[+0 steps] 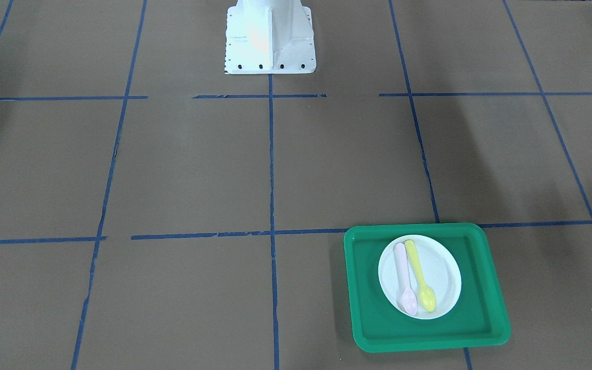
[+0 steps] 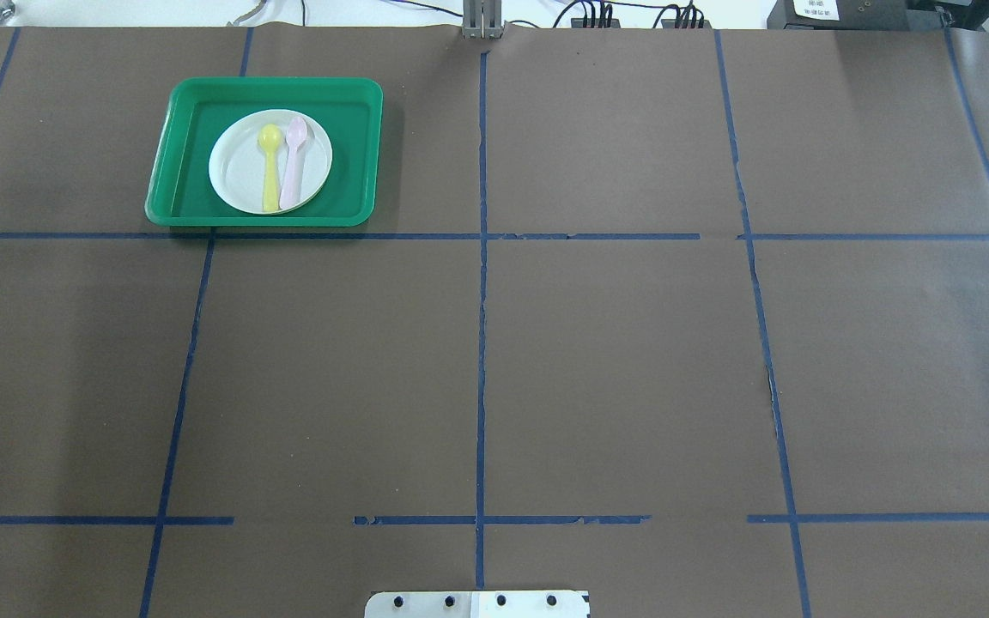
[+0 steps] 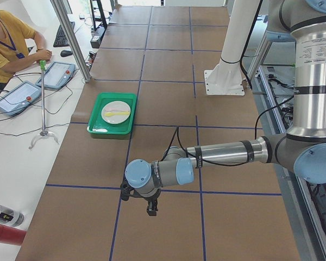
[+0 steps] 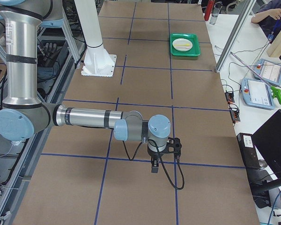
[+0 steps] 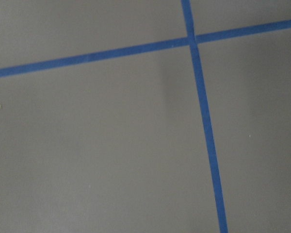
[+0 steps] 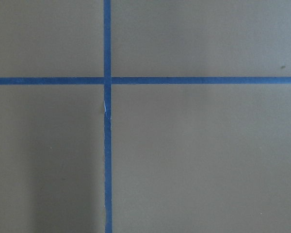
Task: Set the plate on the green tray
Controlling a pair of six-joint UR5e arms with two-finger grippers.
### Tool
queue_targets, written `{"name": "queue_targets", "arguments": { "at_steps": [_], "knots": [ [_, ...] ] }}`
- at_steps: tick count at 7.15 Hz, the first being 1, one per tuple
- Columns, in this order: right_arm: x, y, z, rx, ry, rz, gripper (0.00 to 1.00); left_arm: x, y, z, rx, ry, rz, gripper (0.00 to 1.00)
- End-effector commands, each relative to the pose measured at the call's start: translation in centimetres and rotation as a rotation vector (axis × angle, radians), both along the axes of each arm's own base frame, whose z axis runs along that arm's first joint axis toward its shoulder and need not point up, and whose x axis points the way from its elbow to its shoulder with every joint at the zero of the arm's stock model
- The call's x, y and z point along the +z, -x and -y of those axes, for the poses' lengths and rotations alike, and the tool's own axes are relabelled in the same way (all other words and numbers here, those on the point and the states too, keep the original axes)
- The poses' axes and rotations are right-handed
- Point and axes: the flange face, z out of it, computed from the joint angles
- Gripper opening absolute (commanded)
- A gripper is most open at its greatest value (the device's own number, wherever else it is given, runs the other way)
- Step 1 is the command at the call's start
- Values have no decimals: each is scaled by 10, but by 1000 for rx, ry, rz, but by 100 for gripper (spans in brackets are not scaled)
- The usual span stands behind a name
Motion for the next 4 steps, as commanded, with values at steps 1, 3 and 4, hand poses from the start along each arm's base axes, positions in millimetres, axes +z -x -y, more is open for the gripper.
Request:
{"name": "queue_targets", "arguments": {
  "at_steps": [1,3,4],
  "knots": [
    [-1,0,0,0,-1,0,100,-40,3,6,-7,-62,8,100],
    [0,0,0,0,0,0,100,-43,3,8,-7,-69,9,100],
    [-1,0,0,0,-1,0,100,-45,3,6,-7,-72,9,100]
  ]
}}
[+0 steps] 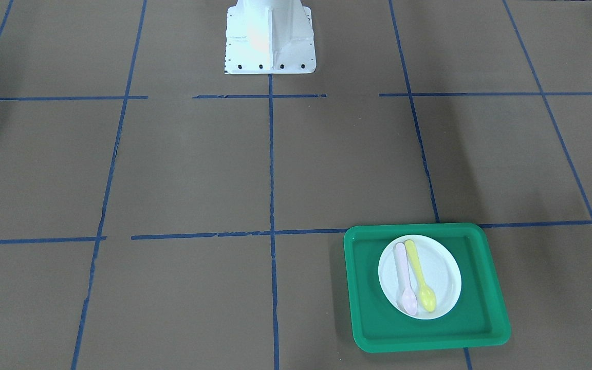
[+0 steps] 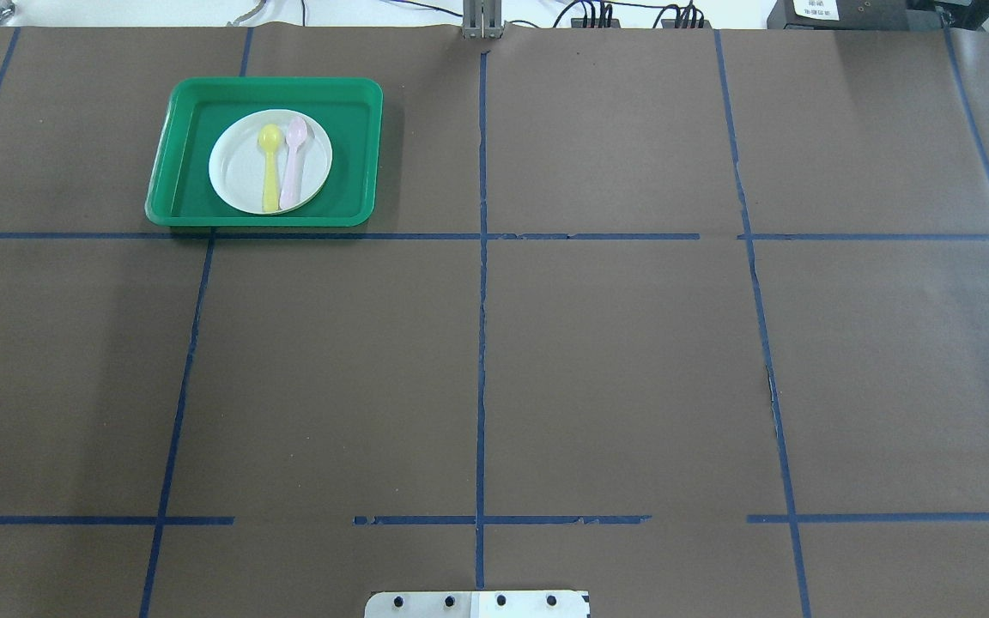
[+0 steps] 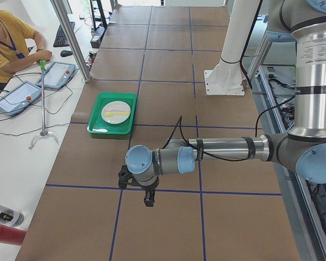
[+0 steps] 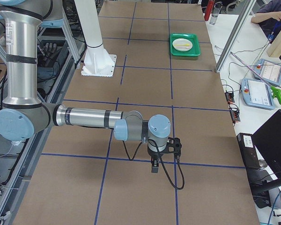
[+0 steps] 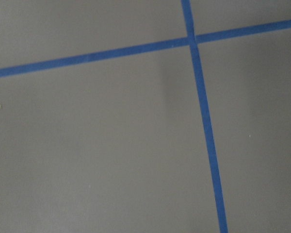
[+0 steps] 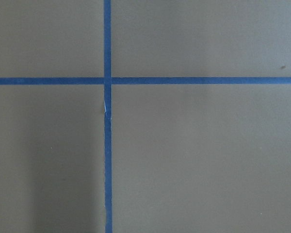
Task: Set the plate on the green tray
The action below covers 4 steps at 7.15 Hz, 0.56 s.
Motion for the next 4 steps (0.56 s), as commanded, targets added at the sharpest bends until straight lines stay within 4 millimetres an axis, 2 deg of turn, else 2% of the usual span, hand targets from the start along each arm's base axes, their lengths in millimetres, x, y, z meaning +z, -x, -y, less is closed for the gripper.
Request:
{"name": "queue_targets", "arguments": {
  "at_steps": [1,4],
  "knots": [
    [0,0,0,0,1,0,100,-5,0,1,0,-10,0,100],
    [0,0,0,0,1,0,100,-5,0,5,0,-10,0,100]
  ]
}}
